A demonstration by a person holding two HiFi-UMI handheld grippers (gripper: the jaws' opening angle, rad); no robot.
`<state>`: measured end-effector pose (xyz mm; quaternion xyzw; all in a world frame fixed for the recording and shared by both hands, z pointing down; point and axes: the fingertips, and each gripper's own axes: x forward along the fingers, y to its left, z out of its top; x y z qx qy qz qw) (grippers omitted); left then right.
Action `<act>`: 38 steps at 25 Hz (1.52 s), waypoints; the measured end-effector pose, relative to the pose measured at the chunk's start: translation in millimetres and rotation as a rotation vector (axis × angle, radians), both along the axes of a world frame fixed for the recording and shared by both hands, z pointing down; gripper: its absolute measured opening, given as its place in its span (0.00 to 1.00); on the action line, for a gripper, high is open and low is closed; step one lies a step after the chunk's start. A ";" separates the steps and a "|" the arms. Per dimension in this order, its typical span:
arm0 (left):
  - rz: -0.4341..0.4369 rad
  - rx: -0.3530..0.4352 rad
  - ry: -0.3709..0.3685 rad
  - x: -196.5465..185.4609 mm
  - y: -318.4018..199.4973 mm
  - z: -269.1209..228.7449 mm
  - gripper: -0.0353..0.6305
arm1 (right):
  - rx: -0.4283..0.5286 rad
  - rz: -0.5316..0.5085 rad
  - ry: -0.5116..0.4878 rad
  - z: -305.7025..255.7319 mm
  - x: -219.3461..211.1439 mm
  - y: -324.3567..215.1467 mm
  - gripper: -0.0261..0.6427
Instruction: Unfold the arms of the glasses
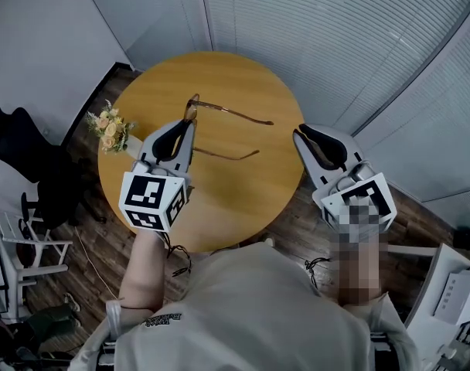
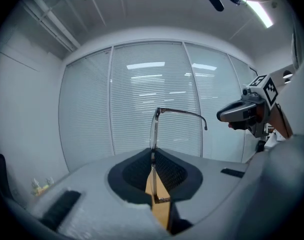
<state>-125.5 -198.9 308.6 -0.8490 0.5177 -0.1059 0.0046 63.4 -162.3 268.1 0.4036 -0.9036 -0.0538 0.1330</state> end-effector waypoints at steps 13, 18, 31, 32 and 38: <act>-0.035 0.156 0.084 -7.0 13.2 -61.6 0.11 | 0.162 0.155 -0.246 -67.9 42.7 7.1 0.10; -0.068 0.241 0.041 -7.5 22.9 -74.0 0.11 | 0.174 0.168 -0.261 -72.2 51.1 10.3 0.10; -0.054 0.163 0.036 -0.6 36.6 -44.2 0.11 | 0.085 0.155 -0.191 -31.6 60.7 21.1 0.10; -0.054 0.158 0.037 -0.2 37.2 -42.7 0.11 | 0.076 0.154 -0.187 -28.5 61.7 22.3 0.10; -0.050 0.141 0.039 5.8 37.4 -35.4 0.11 | 0.060 0.156 -0.166 -20.5 67.2 23.8 0.10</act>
